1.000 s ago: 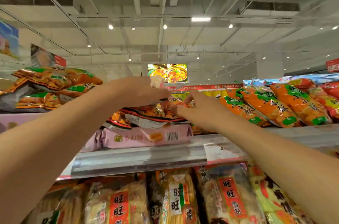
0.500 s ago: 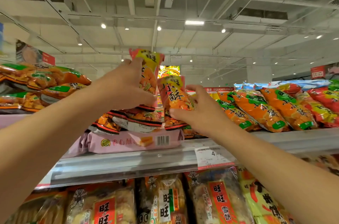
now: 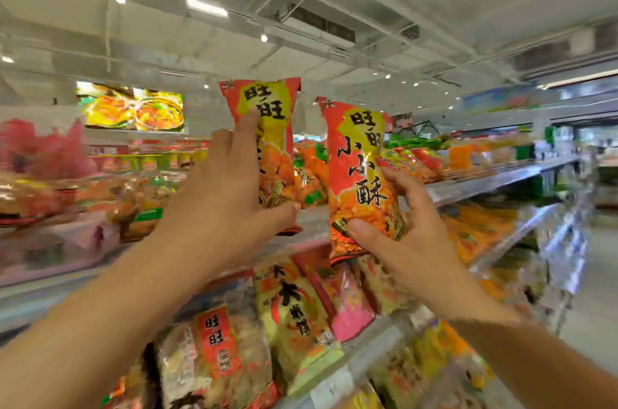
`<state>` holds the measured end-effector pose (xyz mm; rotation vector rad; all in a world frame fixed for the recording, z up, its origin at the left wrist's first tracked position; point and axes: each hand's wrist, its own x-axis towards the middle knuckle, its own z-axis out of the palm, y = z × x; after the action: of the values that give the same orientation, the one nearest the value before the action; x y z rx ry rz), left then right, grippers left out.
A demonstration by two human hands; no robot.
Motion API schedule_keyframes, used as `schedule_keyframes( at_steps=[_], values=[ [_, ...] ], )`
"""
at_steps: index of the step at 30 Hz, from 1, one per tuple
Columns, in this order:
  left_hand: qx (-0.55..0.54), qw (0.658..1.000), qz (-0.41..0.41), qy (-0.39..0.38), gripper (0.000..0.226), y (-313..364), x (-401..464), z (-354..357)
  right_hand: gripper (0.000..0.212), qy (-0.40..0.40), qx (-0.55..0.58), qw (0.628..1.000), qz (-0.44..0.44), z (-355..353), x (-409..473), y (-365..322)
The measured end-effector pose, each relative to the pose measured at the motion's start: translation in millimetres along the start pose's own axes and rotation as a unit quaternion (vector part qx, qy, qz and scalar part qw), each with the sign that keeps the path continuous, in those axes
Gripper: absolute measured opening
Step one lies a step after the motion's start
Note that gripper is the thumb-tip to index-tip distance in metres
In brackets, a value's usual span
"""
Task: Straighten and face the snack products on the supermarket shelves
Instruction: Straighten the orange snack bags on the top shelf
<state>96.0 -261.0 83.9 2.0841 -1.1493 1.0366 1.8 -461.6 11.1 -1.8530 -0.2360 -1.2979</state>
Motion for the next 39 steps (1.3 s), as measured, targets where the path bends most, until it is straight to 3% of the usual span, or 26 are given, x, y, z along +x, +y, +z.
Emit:
schedule_keyframes(
  at_steps=[9, 15, 20, 23, 27, 31, 39],
  values=[
    [-0.078, 0.996, 0.042, 0.003, 0.109, 138.2, 37.9, 151.7, 0.067, -0.004, -0.051, 0.998, 0.044, -159.8, 0.2, 66.8],
    [-0.126, 0.992, 0.031, 0.005, 0.115, 236.7, 81.9, 261.9, 0.085, -0.017, -0.023, 0.991, 0.128, -272.1, 26.3, 135.7],
    [-0.157, 0.988, 0.000, -0.004, 0.115, 277.9, 118.3, 332.9, 0.054, 0.006, -0.002, 0.988, 0.151, -325.0, 52.4, 188.1],
    [-0.196, 0.980, -0.026, -0.011, 0.103, 281.8, 142.4, 372.0, 0.055, 0.013, 0.009, 0.985, 0.173, -345.7, 70.3, 226.6],
    [-0.207, 0.978, -0.018, -0.027, 0.102, 268.3, 170.2, 411.5, 0.050, 0.008, -0.002, 0.985, 0.170, -353.4, 98.3, 274.6],
    [-0.176, 0.984, -0.014, 0.005, 0.104, 237.5, 213.9, 433.5, 0.044, -0.023, -0.040, 0.990, 0.133, -351.9, 142.3, 309.2],
    [-0.169, 0.981, -0.097, 0.012, 0.104, 174.9, 305.2, 457.9, 0.036, 0.025, -0.049, 0.993, 0.103, -330.6, 268.6, 365.9]
  ],
)
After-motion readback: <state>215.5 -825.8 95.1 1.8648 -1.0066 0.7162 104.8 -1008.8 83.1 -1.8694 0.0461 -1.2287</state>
